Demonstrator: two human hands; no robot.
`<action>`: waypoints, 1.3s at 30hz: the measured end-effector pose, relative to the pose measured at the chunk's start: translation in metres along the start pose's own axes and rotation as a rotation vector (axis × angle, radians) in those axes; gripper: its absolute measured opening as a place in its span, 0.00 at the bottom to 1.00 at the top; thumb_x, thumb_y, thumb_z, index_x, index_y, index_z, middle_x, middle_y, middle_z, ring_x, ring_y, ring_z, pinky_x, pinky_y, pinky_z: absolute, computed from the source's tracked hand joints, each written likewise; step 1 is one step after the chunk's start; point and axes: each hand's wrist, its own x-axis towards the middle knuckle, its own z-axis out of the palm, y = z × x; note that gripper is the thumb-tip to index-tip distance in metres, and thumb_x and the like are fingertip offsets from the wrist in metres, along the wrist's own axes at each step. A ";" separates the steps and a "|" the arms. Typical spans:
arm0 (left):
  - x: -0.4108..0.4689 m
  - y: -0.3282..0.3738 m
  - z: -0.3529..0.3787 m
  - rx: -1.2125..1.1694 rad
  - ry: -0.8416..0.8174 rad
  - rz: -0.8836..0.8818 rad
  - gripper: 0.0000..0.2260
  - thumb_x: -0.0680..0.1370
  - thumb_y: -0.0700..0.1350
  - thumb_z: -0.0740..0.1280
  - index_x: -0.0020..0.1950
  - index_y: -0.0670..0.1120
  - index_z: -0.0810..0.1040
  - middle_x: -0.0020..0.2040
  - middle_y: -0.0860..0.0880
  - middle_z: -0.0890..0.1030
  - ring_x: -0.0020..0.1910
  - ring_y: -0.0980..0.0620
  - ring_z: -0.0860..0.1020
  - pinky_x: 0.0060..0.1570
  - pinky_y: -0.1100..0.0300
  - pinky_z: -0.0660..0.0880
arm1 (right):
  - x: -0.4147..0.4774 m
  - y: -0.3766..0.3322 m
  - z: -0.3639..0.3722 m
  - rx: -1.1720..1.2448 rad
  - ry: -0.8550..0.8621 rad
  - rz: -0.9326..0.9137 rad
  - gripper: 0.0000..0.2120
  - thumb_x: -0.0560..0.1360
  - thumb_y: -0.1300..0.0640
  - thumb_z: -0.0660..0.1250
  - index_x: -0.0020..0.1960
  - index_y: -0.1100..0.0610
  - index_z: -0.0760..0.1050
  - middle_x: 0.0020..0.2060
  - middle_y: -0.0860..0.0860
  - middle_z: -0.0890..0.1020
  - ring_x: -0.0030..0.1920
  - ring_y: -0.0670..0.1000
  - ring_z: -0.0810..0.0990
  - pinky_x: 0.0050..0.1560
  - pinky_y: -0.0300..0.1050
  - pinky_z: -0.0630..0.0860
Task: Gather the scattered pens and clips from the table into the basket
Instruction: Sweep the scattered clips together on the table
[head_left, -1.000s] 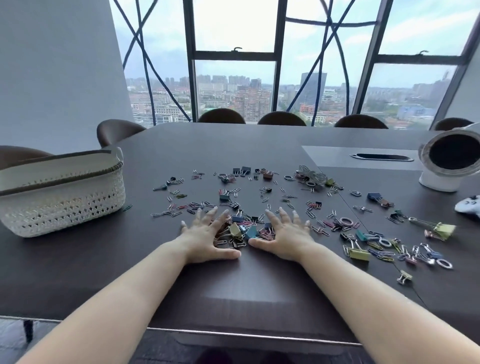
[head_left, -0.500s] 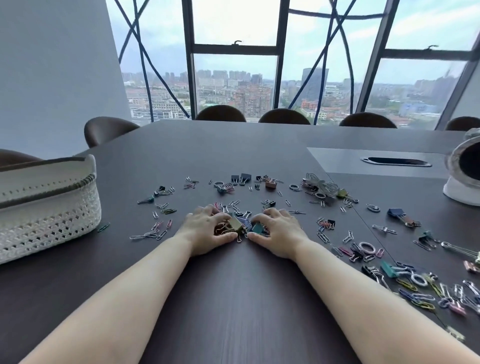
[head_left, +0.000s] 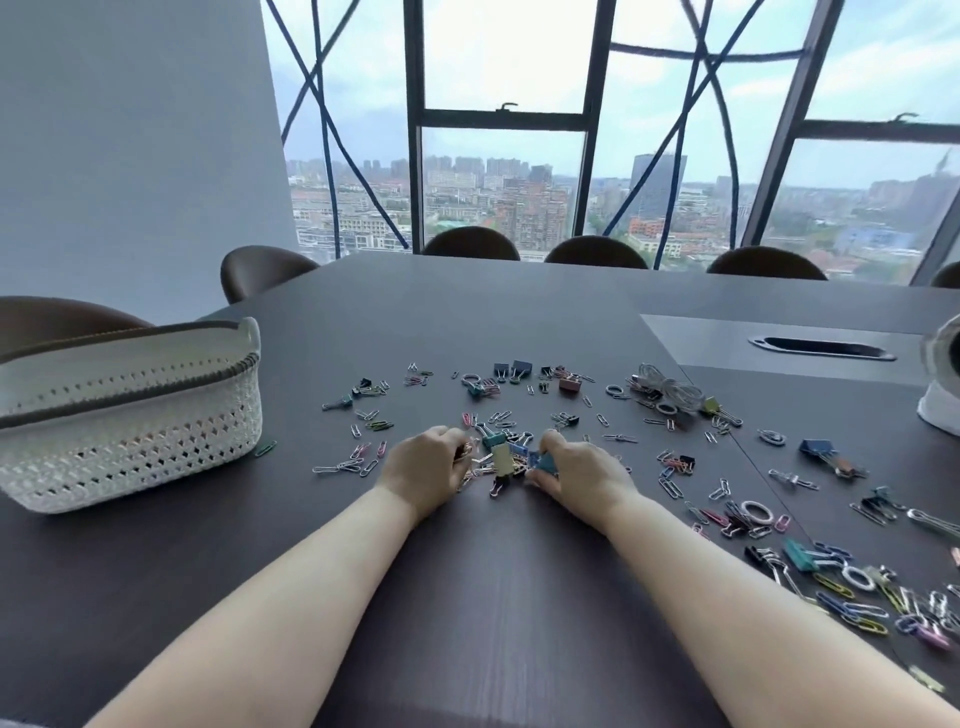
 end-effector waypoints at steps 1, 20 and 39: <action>-0.001 -0.005 -0.005 -0.031 0.026 -0.014 0.13 0.79 0.50 0.59 0.57 0.44 0.75 0.55 0.45 0.79 0.55 0.43 0.77 0.51 0.55 0.73 | 0.001 -0.002 -0.001 0.027 0.014 0.015 0.17 0.76 0.46 0.61 0.57 0.58 0.66 0.52 0.60 0.80 0.53 0.61 0.78 0.47 0.50 0.73; -0.027 -0.209 -0.186 0.031 0.189 -0.429 0.17 0.74 0.52 0.68 0.57 0.43 0.77 0.56 0.42 0.80 0.53 0.44 0.77 0.51 0.54 0.74 | 0.092 -0.209 -0.028 0.563 0.240 -0.263 0.10 0.73 0.49 0.67 0.49 0.54 0.72 0.39 0.52 0.77 0.36 0.54 0.74 0.38 0.45 0.72; -0.090 -0.260 -0.206 0.066 0.256 -0.300 0.05 0.73 0.49 0.69 0.45 0.50 0.82 0.40 0.55 0.77 0.44 0.52 0.78 0.53 0.51 0.72 | 0.120 -0.320 -0.012 0.668 0.271 -0.515 0.10 0.74 0.51 0.67 0.50 0.56 0.73 0.33 0.41 0.75 0.30 0.39 0.71 0.30 0.31 0.66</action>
